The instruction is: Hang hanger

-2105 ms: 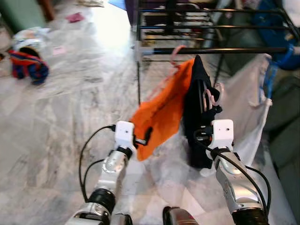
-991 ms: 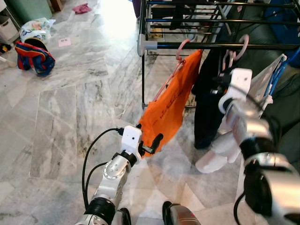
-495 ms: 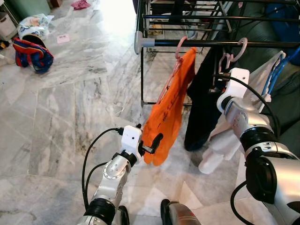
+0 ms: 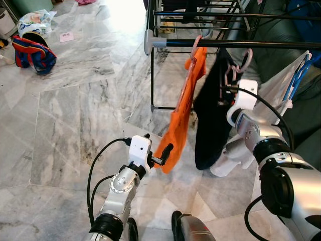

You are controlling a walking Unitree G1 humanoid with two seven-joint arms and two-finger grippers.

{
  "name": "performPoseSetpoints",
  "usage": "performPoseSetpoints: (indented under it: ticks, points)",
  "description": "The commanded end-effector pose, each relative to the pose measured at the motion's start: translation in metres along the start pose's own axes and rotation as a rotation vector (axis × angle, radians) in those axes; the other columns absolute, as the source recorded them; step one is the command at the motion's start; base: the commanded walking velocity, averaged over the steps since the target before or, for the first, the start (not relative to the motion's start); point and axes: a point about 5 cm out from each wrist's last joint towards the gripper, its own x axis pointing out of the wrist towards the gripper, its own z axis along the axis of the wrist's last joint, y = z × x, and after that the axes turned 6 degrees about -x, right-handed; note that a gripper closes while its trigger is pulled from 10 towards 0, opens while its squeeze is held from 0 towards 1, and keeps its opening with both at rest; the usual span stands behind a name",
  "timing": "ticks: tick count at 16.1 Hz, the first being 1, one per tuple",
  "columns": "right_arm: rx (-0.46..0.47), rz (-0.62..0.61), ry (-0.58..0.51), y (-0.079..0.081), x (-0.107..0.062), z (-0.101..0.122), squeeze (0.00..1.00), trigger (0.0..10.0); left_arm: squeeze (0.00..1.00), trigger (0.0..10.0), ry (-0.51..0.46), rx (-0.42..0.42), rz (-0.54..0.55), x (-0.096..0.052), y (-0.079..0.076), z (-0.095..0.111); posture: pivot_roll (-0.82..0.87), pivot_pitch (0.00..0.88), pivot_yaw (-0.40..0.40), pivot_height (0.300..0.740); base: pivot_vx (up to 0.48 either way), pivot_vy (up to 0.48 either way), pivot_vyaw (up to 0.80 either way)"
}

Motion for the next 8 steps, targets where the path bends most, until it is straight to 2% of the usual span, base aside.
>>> performPoseSetpoints:
  ticks: [1,3,6,7,8]
  points:
    - [-0.042,0.005,-0.127,0.001,-0.001,0.03,0.0,10.0,0.0,10.0,0.011,-0.002,-0.001,-0.003,-0.001,-0.003,-0.09,0.264,-0.024,0.74,0.0,0.0,0.0]
    - [-0.077,0.015,-0.169,0.003,-0.003,0.034,0.0,10.0,0.0,10.0,-0.006,0.0,-0.001,-0.003,0.0,0.0,-0.09,0.264,-0.026,0.74,0.0,0.0,0.0]
    - [-0.115,0.013,-0.218,0.001,-0.012,0.019,0.0,10.0,0.0,10.0,-0.075,-0.005,0.004,-0.004,0.003,0.016,-0.09,0.262,-0.027,0.74,0.0,0.0,0.0]
    - [-0.16,-0.004,-0.255,-0.001,-0.029,-0.005,0.0,10.0,0.0,10.0,-0.104,-0.003,0.044,-0.006,0.011,0.025,-0.1,0.263,-0.024,0.74,0.0,0.0,0.0]
    - [-0.162,-0.01,-0.267,-0.002,-0.038,-0.017,0.0,10.0,0.0,10.0,-0.113,0.003,0.055,-0.006,0.013,0.028,-0.1,0.263,-0.023,0.74,0.0,0.0,0.0]
